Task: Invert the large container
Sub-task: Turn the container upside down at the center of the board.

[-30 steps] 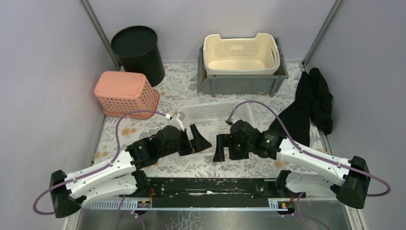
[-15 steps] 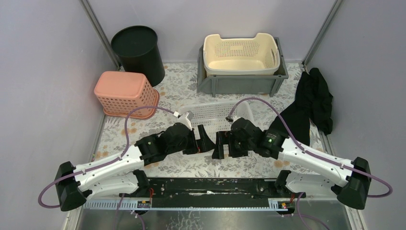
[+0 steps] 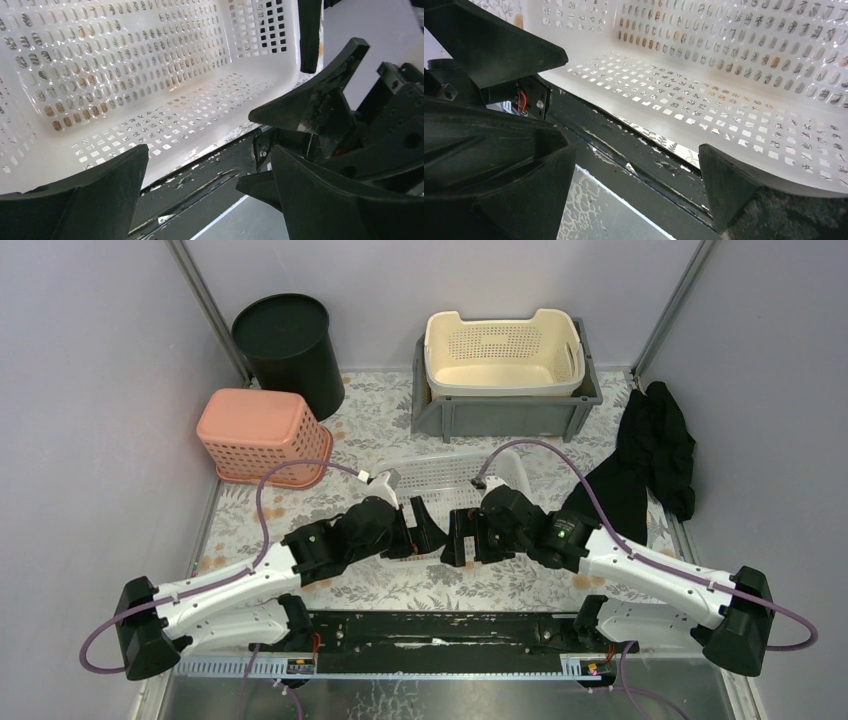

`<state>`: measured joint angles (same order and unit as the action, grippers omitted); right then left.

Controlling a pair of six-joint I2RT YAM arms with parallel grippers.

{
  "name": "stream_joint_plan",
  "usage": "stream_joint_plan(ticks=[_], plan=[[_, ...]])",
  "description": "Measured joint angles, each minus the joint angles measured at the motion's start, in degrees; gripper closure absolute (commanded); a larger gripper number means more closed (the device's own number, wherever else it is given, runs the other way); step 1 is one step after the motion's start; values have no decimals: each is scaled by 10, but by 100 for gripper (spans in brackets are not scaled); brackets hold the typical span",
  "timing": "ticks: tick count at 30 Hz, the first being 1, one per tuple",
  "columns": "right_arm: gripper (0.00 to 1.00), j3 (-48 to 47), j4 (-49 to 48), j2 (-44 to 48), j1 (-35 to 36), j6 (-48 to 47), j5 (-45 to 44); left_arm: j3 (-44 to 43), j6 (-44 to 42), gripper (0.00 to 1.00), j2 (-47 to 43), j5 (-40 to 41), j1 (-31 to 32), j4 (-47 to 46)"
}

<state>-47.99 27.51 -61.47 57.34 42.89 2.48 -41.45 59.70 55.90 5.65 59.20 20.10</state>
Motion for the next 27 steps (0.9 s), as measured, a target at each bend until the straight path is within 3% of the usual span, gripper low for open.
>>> stream_joint_plan(ticks=[27], plan=[[1, -33, 8, -41, 0, -47, -34, -9, -29, 0, 37, 42, -4, 18]])
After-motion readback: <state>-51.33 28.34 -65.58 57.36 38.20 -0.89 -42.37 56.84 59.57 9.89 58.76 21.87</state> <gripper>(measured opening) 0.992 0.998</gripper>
